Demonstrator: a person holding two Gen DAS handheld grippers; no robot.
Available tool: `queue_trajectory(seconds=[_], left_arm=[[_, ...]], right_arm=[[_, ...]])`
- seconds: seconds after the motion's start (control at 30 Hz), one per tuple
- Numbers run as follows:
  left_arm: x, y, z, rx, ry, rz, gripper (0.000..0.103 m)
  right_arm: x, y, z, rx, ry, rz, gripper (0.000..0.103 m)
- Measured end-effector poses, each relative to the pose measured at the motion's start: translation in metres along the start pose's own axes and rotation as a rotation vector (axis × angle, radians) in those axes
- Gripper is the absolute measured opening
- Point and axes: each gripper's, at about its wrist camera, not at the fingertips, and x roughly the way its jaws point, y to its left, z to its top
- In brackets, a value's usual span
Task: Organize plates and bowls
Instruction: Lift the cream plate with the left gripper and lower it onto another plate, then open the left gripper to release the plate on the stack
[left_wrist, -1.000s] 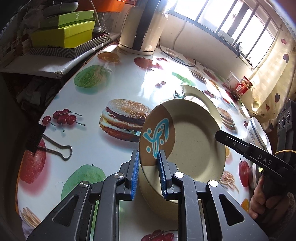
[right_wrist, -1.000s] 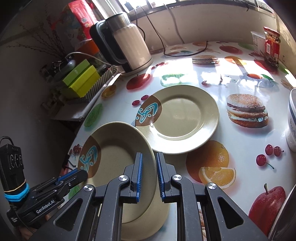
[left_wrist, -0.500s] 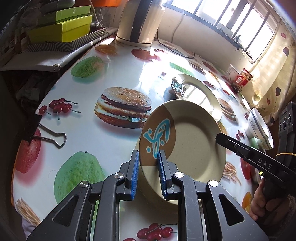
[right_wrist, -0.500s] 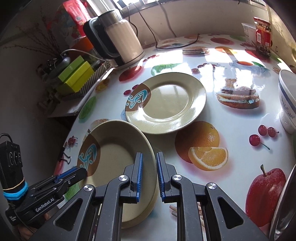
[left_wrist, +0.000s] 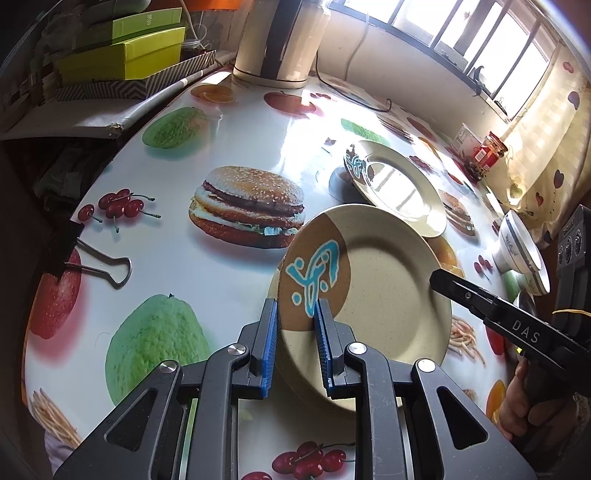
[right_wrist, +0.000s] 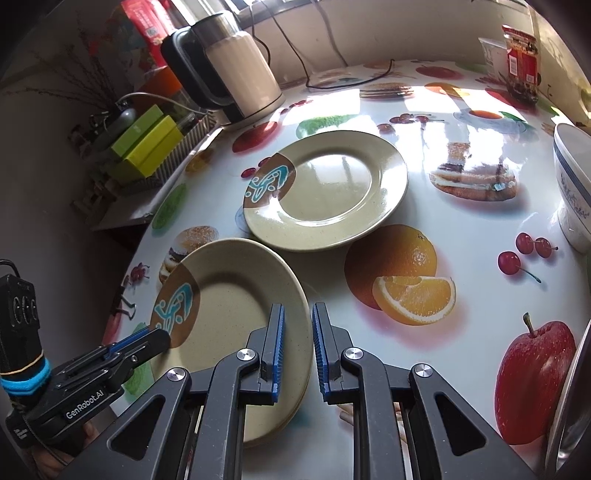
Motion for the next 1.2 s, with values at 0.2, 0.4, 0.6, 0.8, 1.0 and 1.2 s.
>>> queue_trajectory(seconds=[0.2, 0.4, 0.6, 0.8, 1.0, 1.2], left_arm=[[0.0, 0.0, 0.0, -0.002, -0.001, 0.001, 0.021], [0.0, -0.002, -0.001, 0.001, -0.001, 0.006, 0.021], [-0.001, -0.001, -0.001, -0.002, -0.004, 0.018, 0.021], [-0.006, -0.002, 0.005, 0.006, -0.028, 0.026, 0.021], [-0.008, -0.011, 0.016, 0.032, -0.044, 0.013, 0.029], [-0.002, -0.021, 0.031, 0.048, -0.044, 0.014, 0.036]], right_arm=[[0.0, -0.001, -0.001, 0.006, 0.002, 0.0, 0.016], [-0.001, -0.001, -0.001, 0.006, -0.003, -0.002, 0.016], [-0.006, -0.001, 0.0, 0.002, -0.023, -0.021, 0.018], [-0.011, 0.0, 0.002, -0.015, -0.053, -0.056, 0.026], [-0.019, 0.003, 0.009, -0.047, -0.099, -0.11, 0.036], [-0.024, 0.002, 0.018, -0.077, -0.126, -0.167, 0.038]])
